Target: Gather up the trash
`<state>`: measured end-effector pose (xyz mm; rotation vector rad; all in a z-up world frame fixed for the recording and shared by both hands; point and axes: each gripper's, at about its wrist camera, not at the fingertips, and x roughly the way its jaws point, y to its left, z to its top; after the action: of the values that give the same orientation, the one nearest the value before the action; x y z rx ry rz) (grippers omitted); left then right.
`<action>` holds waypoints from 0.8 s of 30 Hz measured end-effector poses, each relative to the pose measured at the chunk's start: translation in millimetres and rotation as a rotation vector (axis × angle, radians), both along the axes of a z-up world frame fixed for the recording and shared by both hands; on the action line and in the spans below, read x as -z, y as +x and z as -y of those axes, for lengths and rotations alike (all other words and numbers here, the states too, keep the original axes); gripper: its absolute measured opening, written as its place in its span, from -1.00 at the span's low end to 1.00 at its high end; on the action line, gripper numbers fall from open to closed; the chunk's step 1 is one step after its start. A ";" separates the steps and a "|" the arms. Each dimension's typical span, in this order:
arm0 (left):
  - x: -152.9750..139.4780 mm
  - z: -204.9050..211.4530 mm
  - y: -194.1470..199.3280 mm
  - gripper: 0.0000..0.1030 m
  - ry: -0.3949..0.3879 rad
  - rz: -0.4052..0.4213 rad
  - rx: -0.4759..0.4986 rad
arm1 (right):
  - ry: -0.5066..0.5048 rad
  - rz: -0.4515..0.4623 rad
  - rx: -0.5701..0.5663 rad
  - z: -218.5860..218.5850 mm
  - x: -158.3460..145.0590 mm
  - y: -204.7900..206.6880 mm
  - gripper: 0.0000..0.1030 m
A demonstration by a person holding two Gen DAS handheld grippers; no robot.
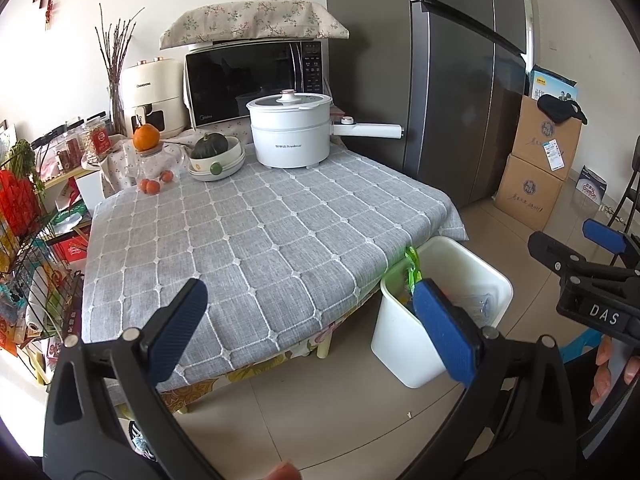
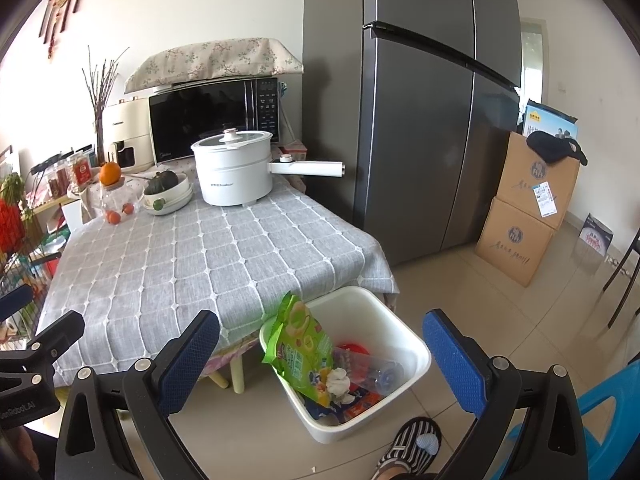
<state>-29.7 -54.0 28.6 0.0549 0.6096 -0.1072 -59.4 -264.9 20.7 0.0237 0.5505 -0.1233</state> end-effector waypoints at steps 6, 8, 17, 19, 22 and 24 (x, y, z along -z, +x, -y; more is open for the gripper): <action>-0.2 1.1 0.4 0.98 0.001 -0.001 -0.002 | 0.000 -0.001 -0.002 0.0 0.3 0.0 1.00; -0.3 1.4 0.3 0.98 0.001 -0.001 -0.002 | -0.001 -0.001 -0.001 -0.1 0.3 0.0 1.00; 1.3 2.7 1.2 0.98 -0.002 -0.007 0.002 | 0.001 -0.003 -0.001 0.6 -0.2 0.0 1.00; 1.5 2.6 1.5 0.98 -0.004 -0.010 0.003 | 0.005 0.001 -0.003 0.5 0.1 -0.7 1.00; 1.6 1.5 1.2 0.98 -0.018 -0.018 0.011 | 0.008 0.004 0.001 -2.0 1.9 -3.0 1.00; 1.1 0.8 0.5 0.98 -0.026 -0.022 0.015 | 0.009 0.000 0.001 -2.6 2.3 -3.0 1.00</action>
<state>-29.2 -54.8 27.5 0.0327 0.6293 -0.1300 -62.5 -262.3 18.4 0.0331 0.5506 -0.1216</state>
